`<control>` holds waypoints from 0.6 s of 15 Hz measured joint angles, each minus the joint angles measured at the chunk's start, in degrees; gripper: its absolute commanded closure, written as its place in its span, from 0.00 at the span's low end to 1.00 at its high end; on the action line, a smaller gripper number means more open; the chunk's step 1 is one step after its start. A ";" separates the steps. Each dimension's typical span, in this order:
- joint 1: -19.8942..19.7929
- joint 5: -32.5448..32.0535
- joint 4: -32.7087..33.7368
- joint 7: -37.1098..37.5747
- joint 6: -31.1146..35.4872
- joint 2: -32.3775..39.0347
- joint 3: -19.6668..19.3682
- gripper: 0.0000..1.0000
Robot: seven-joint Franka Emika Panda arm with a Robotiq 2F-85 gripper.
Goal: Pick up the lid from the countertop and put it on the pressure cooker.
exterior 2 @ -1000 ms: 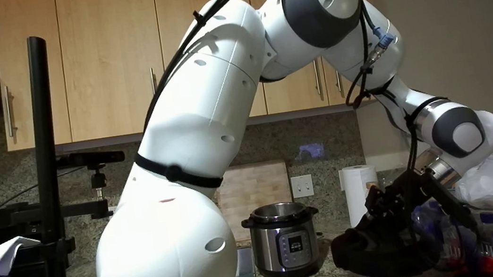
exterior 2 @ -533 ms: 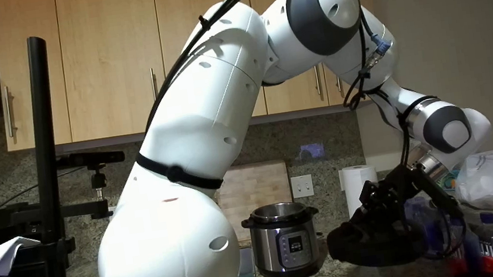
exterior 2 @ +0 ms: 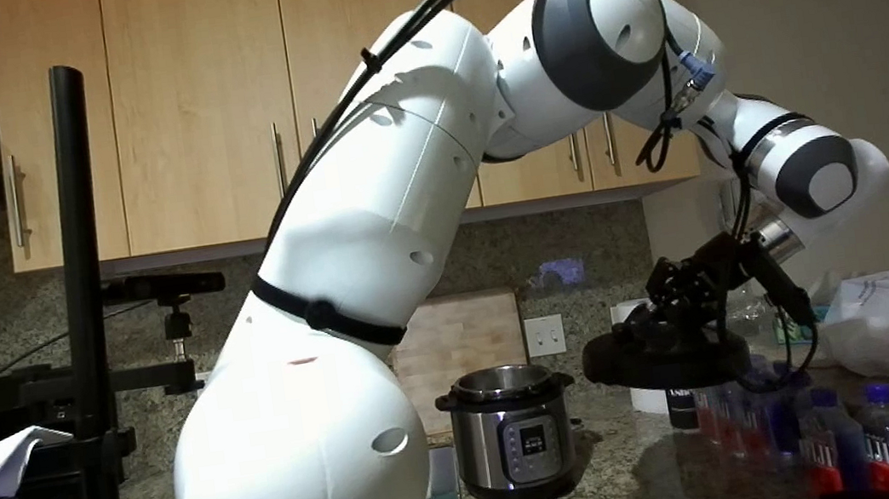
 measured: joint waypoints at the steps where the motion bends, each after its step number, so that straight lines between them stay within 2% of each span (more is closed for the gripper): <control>1: 0.27 0.78 1.75 1.00 -0.74 1.00 0.17 0.96; 4: 2.22 1.51 6.04 3.80 -1.33 3.79 1.39 0.96; 9: 8.75 1.48 9.64 7.84 -0.94 5.93 3.88 0.96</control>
